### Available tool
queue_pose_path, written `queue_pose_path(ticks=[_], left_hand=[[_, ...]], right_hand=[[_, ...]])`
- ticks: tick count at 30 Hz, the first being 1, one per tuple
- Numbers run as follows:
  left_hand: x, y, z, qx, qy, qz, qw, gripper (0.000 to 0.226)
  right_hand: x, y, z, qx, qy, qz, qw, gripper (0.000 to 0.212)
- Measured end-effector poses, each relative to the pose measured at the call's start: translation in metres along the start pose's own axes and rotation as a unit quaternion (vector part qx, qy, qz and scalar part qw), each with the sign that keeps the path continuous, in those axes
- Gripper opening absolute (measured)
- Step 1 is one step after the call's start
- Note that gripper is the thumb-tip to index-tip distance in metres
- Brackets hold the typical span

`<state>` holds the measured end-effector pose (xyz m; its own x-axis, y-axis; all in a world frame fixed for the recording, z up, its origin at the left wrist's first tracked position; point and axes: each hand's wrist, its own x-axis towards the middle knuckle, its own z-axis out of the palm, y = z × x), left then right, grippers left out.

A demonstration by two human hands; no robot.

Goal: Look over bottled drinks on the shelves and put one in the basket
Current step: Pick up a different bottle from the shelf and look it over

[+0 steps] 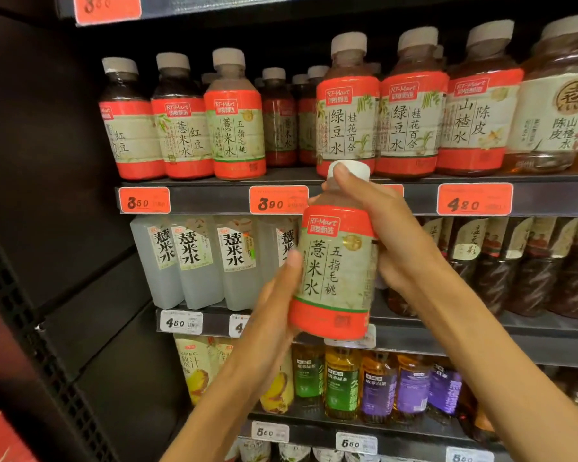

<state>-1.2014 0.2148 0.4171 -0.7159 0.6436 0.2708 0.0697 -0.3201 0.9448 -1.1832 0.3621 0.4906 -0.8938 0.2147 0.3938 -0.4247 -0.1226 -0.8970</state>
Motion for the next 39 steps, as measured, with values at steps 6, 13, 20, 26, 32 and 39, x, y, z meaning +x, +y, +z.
queue_pose_path(ticks=[6, 13, 20, 26, 32, 39], left_hand=[[-0.003, 0.001, 0.012, -0.026, 0.006, -0.029, 0.999, 0.074], [-0.002, 0.005, 0.016, -0.289, -0.140, -0.124, 0.939, 0.080], [-0.009, 0.010, -0.001, -0.042, -0.075, -0.099, 0.991, 0.099], [-0.022, 0.013, 0.006, 0.020, -0.073, -0.156, 0.985, 0.091], [-0.022, 0.019, 0.005, -0.217, -0.066, -0.220, 0.949, 0.085], [-0.025, 0.036, 0.011, -0.388, -0.119, -0.275, 0.872, 0.066]], right_hand=[[0.004, -0.004, -0.002, -0.029, -0.044, 0.022, 0.998, 0.026], [0.008, 0.002, -0.005, 0.208, -0.104, 0.069, 0.970, 0.033], [0.006, 0.000, -0.010, 0.161, -0.099, 0.101, 0.977, 0.032], [0.009, 0.013, -0.012, 0.165, -0.099, 0.234, 0.953, 0.028], [-0.002, 0.028, -0.014, 0.242, -0.148, 0.303, 0.910, 0.033], [-0.012, 0.046, -0.009, 0.207, -0.087, 0.325, 0.919, 0.035]])
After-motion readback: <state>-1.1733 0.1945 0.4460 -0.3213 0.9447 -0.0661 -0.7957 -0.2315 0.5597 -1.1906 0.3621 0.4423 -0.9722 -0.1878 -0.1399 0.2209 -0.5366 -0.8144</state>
